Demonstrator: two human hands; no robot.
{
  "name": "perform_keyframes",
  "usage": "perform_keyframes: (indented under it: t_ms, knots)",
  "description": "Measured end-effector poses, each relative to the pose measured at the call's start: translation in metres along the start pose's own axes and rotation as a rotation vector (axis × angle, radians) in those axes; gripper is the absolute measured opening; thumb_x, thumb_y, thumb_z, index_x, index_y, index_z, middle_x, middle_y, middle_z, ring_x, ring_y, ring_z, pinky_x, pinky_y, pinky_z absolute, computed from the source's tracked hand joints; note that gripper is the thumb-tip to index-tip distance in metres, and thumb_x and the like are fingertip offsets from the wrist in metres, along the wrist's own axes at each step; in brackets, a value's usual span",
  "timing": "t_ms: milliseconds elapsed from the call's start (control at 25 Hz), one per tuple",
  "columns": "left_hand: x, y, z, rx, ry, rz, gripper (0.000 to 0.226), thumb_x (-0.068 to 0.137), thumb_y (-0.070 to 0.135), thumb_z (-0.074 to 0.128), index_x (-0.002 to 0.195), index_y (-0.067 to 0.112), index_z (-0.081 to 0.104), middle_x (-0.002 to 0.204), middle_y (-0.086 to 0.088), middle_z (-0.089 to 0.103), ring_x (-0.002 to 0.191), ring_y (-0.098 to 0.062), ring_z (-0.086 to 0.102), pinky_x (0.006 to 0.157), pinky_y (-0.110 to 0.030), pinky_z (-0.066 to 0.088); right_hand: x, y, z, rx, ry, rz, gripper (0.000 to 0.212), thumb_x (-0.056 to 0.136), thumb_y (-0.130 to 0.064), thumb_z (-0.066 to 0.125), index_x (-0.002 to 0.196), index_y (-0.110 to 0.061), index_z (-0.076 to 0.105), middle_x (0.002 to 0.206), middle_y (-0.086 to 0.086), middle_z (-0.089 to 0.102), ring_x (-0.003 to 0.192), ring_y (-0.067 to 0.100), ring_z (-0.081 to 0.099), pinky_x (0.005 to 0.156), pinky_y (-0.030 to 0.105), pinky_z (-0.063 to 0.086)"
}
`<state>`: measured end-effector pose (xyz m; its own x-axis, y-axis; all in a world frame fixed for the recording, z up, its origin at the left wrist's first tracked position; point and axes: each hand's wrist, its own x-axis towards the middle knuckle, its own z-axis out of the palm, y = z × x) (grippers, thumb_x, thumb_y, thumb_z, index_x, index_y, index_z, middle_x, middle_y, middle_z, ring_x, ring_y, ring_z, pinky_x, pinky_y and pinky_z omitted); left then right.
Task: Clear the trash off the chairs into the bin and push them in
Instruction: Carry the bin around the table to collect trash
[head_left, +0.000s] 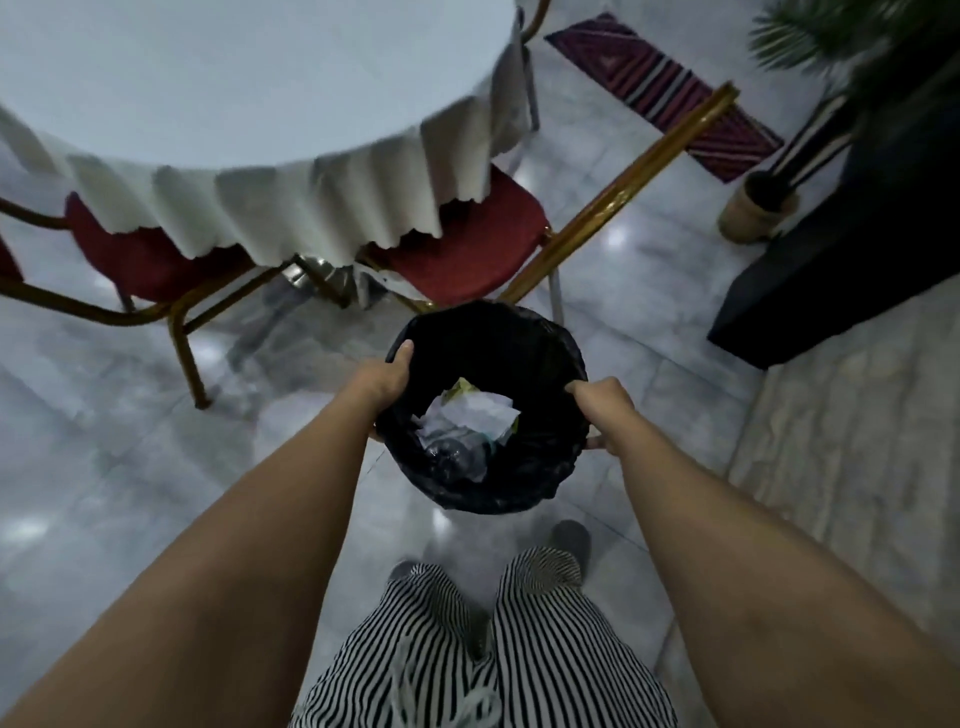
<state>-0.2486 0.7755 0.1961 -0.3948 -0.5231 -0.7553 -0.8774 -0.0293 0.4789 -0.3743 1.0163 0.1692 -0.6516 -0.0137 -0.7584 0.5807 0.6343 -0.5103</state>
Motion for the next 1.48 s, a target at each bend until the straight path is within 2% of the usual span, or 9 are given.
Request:
perform_keyframes:
  t_ms: [80,240,400,520,720,920,1080,1320,1480]
  knots:
    - [-0.003,0.021,0.029,0.071,-0.026,0.042,0.084,0.094,0.066,0.034,0.142,-0.003,0.04,0.141,-0.024,0.049,0.122,-0.047,0.052,0.094,-0.056,0.052,0.007,0.011,-0.03,0.045,0.024,0.034,0.056,0.083,-0.027,0.057,0.135,-0.007,0.046,0.117,0.014,0.06,0.097,0.029,0.061,0.066,0.041,0.06]
    - [-0.011,0.075,0.096,0.131,-0.097,0.078,0.087,0.094,0.067,0.033,0.148,0.0,0.032,0.146,-0.024,0.044,0.127,-0.046,0.049,0.094,-0.052,0.051,0.028,0.027,-0.107,0.116,0.067,0.078,0.056,0.091,-0.025,0.055,0.141,-0.008,0.037,0.123,0.014,0.055,0.104,0.031,0.058,0.081,0.048,0.058]
    - [-0.01,0.133,0.165,0.183,-0.119,0.143,0.083,0.098,0.061,0.027,0.146,-0.006,0.033,0.15,-0.027,0.039,0.131,-0.043,0.046,0.105,-0.05,0.044,0.066,0.027,-0.183,0.128,0.111,0.083,0.051,0.088,-0.025,0.056,0.133,-0.003,0.047,0.121,0.018,0.058,0.099,0.033,0.059,0.069,0.043,0.057]
    - [-0.009,0.175,0.213,0.195,-0.101,0.141,0.082,0.098,0.061,0.025,0.144,-0.006,0.039,0.146,-0.028,0.043,0.129,-0.044,0.048,0.104,-0.05,0.046,0.09,0.019,-0.235,0.127,0.139,0.074,0.047,0.086,-0.026,0.055,0.127,-0.005,0.053,0.114,0.016,0.062,0.097,0.032,0.062,0.074,0.047,0.06]
    - [0.015,0.239,0.28,0.148,-0.158,0.113,0.089,0.089,0.073,0.028,0.141,0.001,0.043,0.136,-0.024,0.055,0.12,-0.043,0.056,0.097,-0.054,0.051,0.151,0.011,-0.313,0.137,0.172,0.076,0.071,0.076,-0.034,0.053,0.142,-0.01,0.043,0.12,0.013,0.06,0.098,0.031,0.062,0.075,0.046,0.06]
    - [0.054,0.334,0.331,0.155,-0.177,0.11,0.087,0.091,0.07,0.028,0.143,0.001,0.041,0.143,-0.022,0.05,0.127,-0.039,0.052,0.104,-0.051,0.046,0.22,-0.03,-0.372,0.181,0.217,0.083,0.059,0.082,-0.027,0.054,0.136,-0.009,0.044,0.112,0.013,0.061,0.096,0.032,0.061,0.087,0.05,0.057]
    - [0.091,0.409,0.36,0.136,-0.212,0.08,0.088,0.09,0.07,0.031,0.145,0.002,0.036,0.144,-0.023,0.048,0.126,-0.041,0.051,0.103,-0.053,0.045,0.283,-0.069,-0.408,0.166,0.271,0.142,0.078,0.069,-0.03,0.054,0.143,-0.011,0.039,0.126,0.015,0.058,0.105,0.035,0.06,0.092,0.051,0.055]
    - [0.128,0.524,0.386,0.022,-0.14,0.077,0.08,0.098,0.06,0.028,0.149,-0.001,0.029,0.151,-0.024,0.038,0.135,-0.042,0.042,0.11,-0.047,0.039,0.339,-0.155,-0.451,0.127,0.327,0.121,0.066,0.085,-0.027,0.056,0.144,-0.007,0.036,0.133,0.019,0.054,0.11,0.037,0.057,0.095,0.046,0.052]
    - [0.177,0.6,0.403,-0.098,-0.14,0.046,0.09,0.091,0.068,0.024,0.148,-0.001,0.032,0.15,-0.023,0.041,0.132,-0.042,0.046,0.11,-0.051,0.039,0.409,-0.222,-0.485,0.081,0.343,0.106,0.072,0.094,-0.023,0.053,0.154,-0.004,0.018,0.15,0.021,0.037,0.127,0.04,0.047,0.103,0.045,0.044]
